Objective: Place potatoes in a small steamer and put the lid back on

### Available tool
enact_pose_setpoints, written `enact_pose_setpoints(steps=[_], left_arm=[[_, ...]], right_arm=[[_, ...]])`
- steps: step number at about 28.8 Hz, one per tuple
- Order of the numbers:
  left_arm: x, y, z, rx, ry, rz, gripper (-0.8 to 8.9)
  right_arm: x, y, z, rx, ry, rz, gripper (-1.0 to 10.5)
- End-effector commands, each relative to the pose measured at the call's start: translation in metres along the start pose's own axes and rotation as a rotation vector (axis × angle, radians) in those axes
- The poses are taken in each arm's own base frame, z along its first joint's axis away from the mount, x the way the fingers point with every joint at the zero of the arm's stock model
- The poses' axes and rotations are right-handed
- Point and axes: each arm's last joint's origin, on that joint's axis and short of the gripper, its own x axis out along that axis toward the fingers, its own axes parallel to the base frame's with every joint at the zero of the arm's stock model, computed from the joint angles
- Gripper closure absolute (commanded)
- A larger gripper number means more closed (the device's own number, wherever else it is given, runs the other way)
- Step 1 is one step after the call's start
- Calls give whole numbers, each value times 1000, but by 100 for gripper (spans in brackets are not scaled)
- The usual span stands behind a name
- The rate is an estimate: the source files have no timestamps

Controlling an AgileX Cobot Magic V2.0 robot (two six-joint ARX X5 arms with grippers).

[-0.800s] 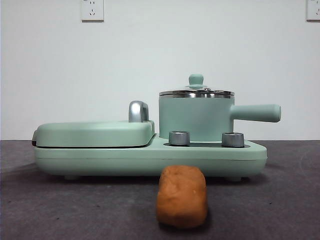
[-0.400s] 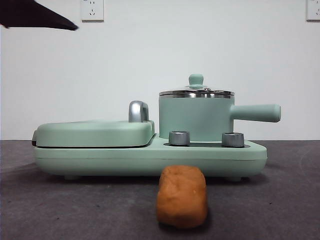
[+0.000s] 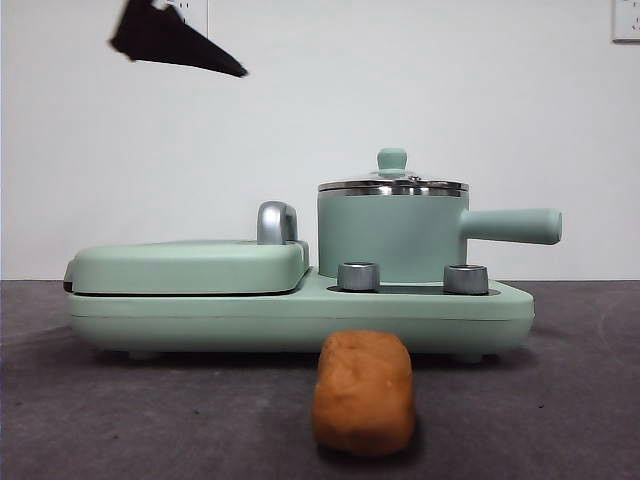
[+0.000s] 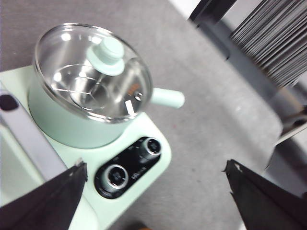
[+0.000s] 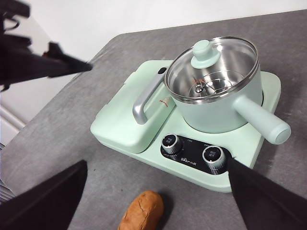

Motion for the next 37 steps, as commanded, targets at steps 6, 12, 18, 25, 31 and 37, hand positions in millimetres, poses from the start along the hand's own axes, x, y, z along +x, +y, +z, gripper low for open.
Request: enact_pose_setpoints(steps=[6,12,18,25,31,37], left_arm=[[58,-7,54,205,10,125,346],[110,-6,74,253,-13,188,349],[155,0,75,275,-9,181,349],[186,9,61,353,48,209,350],[188,10,58,344,71,227,416],[193,13,54,340,84,250,417]], right_arm=[[-2,2,4,-19,-15,2,479],[-2,2,4,-19,-15,4,479],[-2,2,4,-19,-15,4,479],[-2,2,4,-19,-15,3,479],[-2,2,4,-19,-15,3,479],[-2,2,4,-19,-15,3,479]])
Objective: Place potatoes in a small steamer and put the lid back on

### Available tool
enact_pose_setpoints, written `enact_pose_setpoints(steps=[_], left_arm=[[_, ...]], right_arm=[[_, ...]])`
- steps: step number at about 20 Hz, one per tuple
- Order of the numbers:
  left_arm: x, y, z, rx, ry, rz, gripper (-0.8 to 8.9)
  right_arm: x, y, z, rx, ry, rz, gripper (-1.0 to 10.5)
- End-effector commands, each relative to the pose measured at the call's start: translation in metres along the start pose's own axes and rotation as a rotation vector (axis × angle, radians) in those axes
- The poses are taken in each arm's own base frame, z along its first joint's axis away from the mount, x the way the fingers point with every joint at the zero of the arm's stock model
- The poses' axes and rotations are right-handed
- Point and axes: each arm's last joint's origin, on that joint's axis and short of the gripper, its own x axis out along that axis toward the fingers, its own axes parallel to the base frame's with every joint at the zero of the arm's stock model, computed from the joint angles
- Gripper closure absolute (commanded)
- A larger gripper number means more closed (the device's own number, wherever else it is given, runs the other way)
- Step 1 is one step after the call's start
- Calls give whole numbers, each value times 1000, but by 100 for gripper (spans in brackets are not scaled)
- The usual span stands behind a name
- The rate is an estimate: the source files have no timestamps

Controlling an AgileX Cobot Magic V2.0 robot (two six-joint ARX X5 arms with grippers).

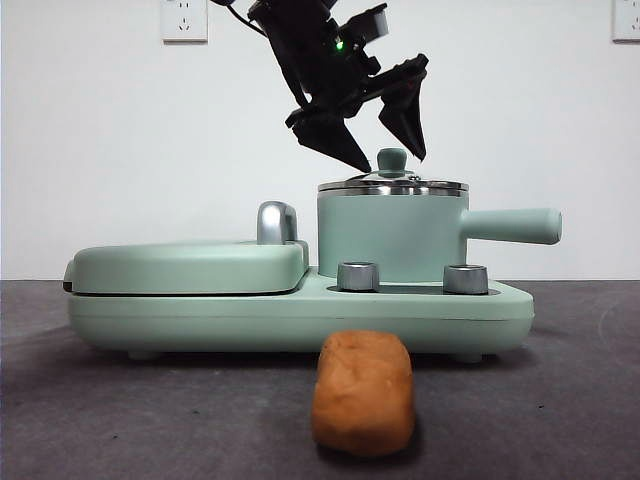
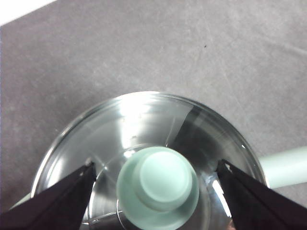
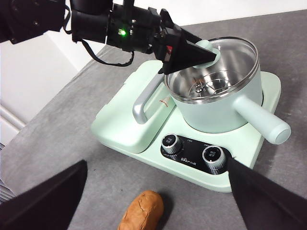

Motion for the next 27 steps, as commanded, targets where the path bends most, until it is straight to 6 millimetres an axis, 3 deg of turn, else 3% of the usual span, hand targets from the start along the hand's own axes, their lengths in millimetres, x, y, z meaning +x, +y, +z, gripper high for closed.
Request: enact_pose_setpoints(steps=[1,4,7,11,15,18,22,27], left_arm=[[9,-3,3,13,-14,-4,419],[9,-3,1,8,3,-4,514],[9,-4,1,8,4,-5,528],[9,-4,1,9,4,-5,750],[8,-5,2,9,5,-7,787],[-10,-5,11,8,-5,-3,788],[-49,-6,32,10,-46,6,788],[-103,-5,48,7,-86,24,788]], right_arm=[[-2,2,4,-19,-15,2,479],[-2,2,4,-19,-15,2,479],[-2,2,4,-19,-15,2,480],[-2,2,4,-19,-15,2,479],[-2,2,4,-17,-15,-8,479],[-4,5,8,-23,-24,-34,479],[-11,17,27,-23,-9,-73,479],[1,23,46,88,148,-97,479]])
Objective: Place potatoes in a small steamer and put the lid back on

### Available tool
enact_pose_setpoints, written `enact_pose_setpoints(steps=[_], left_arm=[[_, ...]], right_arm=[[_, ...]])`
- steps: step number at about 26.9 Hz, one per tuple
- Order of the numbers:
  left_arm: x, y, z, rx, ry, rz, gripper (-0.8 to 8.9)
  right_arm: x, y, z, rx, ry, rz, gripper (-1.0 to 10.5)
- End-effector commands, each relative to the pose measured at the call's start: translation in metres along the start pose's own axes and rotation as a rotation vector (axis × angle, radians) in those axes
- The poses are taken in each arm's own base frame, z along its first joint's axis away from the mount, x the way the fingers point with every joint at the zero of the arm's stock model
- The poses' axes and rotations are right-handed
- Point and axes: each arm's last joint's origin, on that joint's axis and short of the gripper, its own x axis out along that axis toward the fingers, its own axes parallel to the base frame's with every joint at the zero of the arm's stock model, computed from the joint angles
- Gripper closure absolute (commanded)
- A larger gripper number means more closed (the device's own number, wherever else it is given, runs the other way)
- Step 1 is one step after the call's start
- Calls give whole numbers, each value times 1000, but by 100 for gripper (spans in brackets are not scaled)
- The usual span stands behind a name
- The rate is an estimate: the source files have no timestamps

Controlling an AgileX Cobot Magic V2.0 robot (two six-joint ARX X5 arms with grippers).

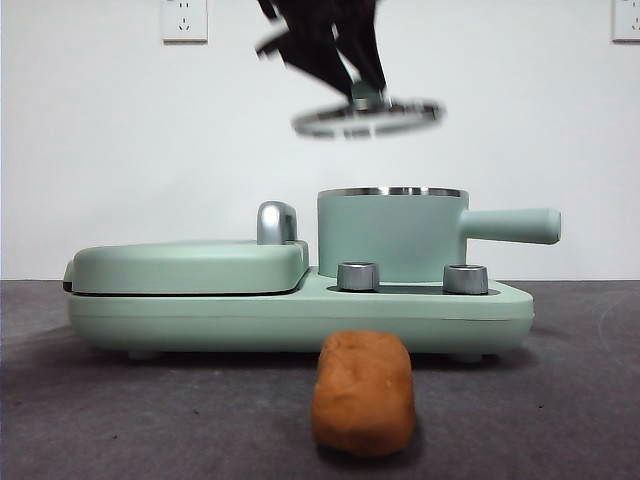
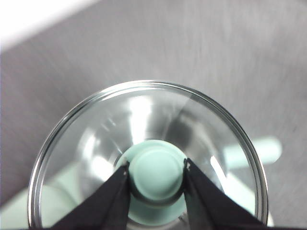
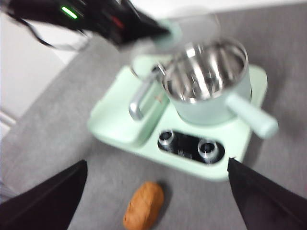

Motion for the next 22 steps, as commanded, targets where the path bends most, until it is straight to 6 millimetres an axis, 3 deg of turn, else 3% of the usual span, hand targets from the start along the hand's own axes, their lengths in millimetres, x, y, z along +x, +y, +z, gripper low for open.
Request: enact_pose_setpoints(steps=[1,8,10,16,22], left_arm=[[-27,-2,16,12,-80,6,788],[-92,14,22,-15,-140,68,789],[-103,20,21,-26,-143,87,789],[-128,41,14,-73,-116,150,789],[-140,63,4,-132,-67,209,790]], right_arm=[[10,2,8,37,66,-12,479],[71,18,5,130,307,-32,480],[87,24,1,126,360,-59,480],[138,45,-21,104,532,-128,480],[188,59,-52,52,722,-170,480]])
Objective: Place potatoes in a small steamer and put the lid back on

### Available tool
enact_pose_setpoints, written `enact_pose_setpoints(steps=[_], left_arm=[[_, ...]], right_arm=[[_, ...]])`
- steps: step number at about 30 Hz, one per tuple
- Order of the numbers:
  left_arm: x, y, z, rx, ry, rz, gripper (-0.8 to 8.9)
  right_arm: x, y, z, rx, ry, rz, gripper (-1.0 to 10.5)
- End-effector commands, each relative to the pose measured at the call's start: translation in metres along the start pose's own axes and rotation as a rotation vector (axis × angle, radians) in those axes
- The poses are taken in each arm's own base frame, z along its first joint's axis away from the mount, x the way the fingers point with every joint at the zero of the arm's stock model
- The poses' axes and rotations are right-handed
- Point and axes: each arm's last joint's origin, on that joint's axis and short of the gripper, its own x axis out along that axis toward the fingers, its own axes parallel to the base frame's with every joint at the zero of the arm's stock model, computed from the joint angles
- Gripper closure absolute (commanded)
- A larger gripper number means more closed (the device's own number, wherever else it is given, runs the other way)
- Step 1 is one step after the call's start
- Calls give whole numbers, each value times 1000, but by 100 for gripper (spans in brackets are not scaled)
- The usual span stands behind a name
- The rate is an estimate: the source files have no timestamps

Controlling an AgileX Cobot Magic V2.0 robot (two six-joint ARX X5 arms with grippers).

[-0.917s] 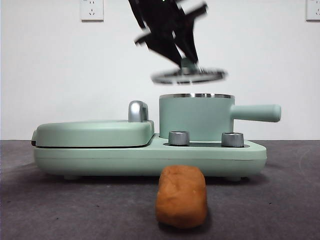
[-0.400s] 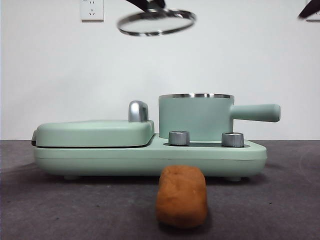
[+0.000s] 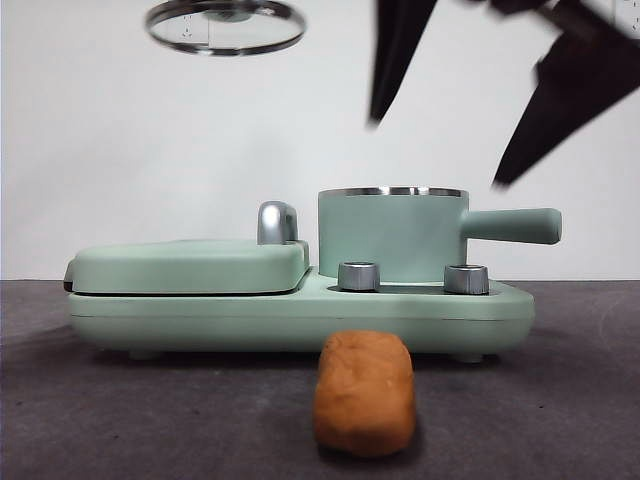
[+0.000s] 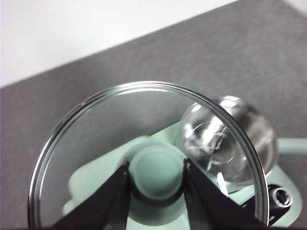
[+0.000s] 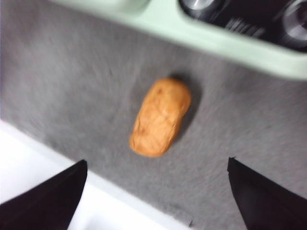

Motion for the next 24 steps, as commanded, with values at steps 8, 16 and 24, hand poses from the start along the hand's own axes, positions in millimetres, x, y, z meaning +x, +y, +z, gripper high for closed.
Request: enact_pose_setpoints(steps=[8,16,24], left_arm=[[-13,25,5,-54,-47,65,790],[-13,29,3,-68,-33,75,790],[-13,29,3,-69,-26,75,790]], right_arm=[[72,27,9,-39,131,-36,480],[110,24,12,-39,178,-112,480],[135,20,14,-48,183,-168,698]])
